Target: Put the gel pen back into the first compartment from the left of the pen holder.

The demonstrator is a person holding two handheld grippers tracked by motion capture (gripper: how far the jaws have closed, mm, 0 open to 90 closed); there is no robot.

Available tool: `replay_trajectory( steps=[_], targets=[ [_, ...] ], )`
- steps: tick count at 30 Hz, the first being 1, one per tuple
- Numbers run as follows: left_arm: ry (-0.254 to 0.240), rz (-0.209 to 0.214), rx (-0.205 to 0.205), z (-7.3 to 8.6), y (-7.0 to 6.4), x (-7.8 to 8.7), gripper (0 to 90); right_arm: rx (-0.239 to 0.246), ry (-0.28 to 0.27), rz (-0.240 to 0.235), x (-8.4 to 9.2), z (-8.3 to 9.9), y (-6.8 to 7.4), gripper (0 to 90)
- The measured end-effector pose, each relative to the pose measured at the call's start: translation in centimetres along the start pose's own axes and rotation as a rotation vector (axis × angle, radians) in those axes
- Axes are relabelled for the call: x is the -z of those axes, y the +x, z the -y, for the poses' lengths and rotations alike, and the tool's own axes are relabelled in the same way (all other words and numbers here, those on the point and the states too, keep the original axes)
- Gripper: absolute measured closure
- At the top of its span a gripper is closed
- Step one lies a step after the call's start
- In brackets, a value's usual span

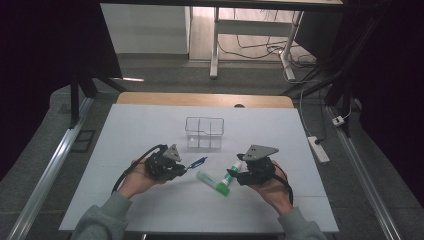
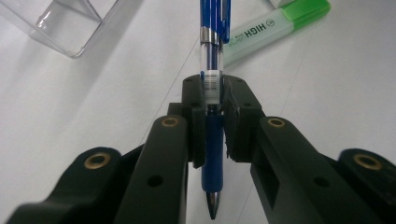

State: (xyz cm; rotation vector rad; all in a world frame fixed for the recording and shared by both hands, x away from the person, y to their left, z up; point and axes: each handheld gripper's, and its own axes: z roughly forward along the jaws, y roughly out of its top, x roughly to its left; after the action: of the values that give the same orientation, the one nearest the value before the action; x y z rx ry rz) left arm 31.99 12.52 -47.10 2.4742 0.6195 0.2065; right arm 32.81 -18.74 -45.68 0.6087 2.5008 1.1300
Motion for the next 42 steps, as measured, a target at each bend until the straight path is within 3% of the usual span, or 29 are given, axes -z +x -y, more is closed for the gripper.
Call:
replay_trajectory(
  steps=[7,21,27,42],
  targets=[
    [0.003,0.016,-0.013,-0.5,-0.3,-0.4,79.1,0.015,-0.009,-0.010,-0.2,-0.5,0.4,35.1],
    [0.009,0.054,-0.045,-1.8,-1.1,-1.6,79.1,0.122,0.001,-0.056,-1.9,-2.8,2.1,36.5],
    [0.019,0.062,-0.048,-1.9,-1.3,-2.0,79.1,0.138,0.028,-0.094,-3.0,-3.5,2.3,36.6],
    [0.015,0.083,-0.058,-2.1,-1.6,-1.9,79.1,0.271,0.130,-0.128,-5.3,-4.6,4.2,41.0]
  ],
)
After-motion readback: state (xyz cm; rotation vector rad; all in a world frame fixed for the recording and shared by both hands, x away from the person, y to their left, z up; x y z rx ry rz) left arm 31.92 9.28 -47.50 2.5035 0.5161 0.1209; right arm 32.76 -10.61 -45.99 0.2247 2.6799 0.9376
